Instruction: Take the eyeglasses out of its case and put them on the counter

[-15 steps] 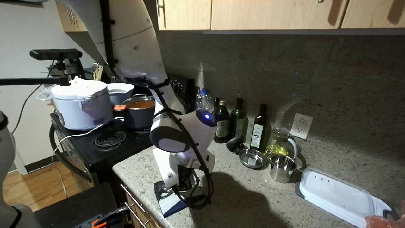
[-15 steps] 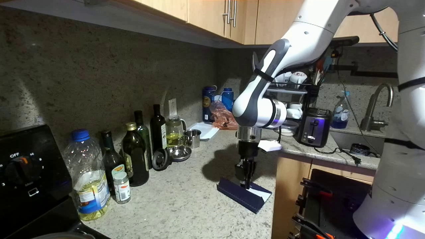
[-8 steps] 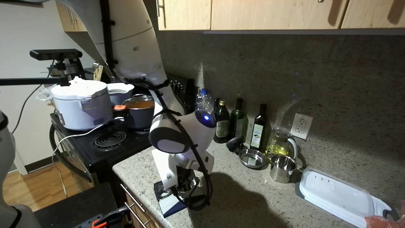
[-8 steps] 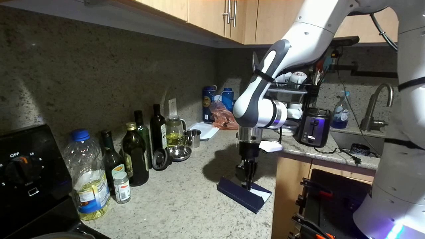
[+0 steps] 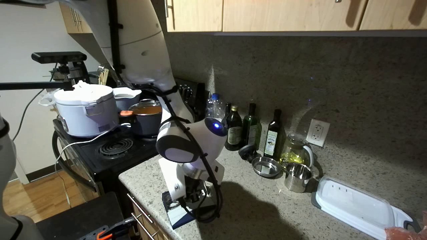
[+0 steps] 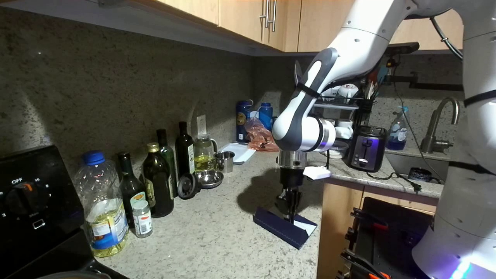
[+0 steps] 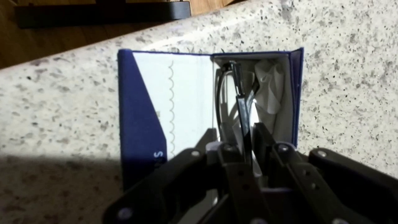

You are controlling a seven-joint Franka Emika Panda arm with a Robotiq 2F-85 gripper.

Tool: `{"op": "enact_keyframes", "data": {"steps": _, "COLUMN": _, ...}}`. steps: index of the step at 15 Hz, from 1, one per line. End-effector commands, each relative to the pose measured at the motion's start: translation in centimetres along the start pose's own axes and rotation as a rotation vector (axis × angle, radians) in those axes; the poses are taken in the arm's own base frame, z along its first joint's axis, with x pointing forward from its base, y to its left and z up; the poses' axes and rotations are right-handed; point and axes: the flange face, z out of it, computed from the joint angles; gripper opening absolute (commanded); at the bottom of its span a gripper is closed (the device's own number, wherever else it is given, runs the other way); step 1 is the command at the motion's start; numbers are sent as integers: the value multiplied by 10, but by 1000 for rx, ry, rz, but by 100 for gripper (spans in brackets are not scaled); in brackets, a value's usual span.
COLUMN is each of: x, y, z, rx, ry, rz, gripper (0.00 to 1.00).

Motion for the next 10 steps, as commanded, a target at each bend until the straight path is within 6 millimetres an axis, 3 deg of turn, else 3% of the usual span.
{"op": "enact_keyframes", "data": {"steps": 1, "x": -5, "y": -1, "z": 1, "rx": 9, "ry": -2, "rz": -18, "gripper": 14}}
{"op": "enact_keyframes", "data": {"steps": 3, "x": -5, "y": -2, "z": 0, "rx": 6, "ry": -1, "rz": -20, "gripper": 2}}
{"op": "enact_keyframes", "data": {"steps": 10, "x": -7, "y": -2, "z": -10, "rx": -13, "ry": 14, "rz": -27, "gripper": 2}}
